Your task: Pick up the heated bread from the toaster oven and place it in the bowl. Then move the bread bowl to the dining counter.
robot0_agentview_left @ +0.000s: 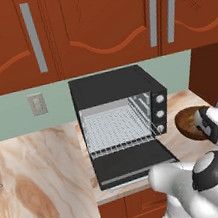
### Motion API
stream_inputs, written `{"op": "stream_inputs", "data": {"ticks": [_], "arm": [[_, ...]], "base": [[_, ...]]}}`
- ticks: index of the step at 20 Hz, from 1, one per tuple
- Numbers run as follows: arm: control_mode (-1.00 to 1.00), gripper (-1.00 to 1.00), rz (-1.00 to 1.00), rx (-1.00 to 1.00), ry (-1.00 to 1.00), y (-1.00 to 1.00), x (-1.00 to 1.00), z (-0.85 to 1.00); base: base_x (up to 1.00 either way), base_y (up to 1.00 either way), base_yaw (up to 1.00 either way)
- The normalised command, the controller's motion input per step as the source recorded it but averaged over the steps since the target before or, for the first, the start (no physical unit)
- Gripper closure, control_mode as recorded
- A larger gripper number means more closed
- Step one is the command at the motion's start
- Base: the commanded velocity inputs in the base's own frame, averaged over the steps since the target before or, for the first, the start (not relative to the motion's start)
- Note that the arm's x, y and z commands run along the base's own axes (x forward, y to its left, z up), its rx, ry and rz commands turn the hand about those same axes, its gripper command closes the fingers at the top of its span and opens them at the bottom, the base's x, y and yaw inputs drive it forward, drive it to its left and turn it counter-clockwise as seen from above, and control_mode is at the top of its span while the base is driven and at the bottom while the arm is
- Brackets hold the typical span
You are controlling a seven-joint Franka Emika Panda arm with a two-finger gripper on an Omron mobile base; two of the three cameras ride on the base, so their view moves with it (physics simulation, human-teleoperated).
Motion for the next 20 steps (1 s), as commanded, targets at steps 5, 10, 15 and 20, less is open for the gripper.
{"op": "stream_inputs", "data": {"ticks": [5,10,15,20], "arm": [[-1.00,1.00,-0.01,0.03,-0.29,0.00,-0.55,0.66],[-1.00,1.00,-0.08,0.02,-0.21,0.02,-0.97,0.92],[-1.00,1.00,0.02,0.00,-0.02,0.74,-0.69,1.00],[-1.00,1.00,0.20,0.00,0.00,1.00,-0.31,1.00]], "base": [[0.00,0.00,0.00],[0.00,0.00,0.00],[0.00,0.00,0.00],[0.00,0.00,0.00]]}}
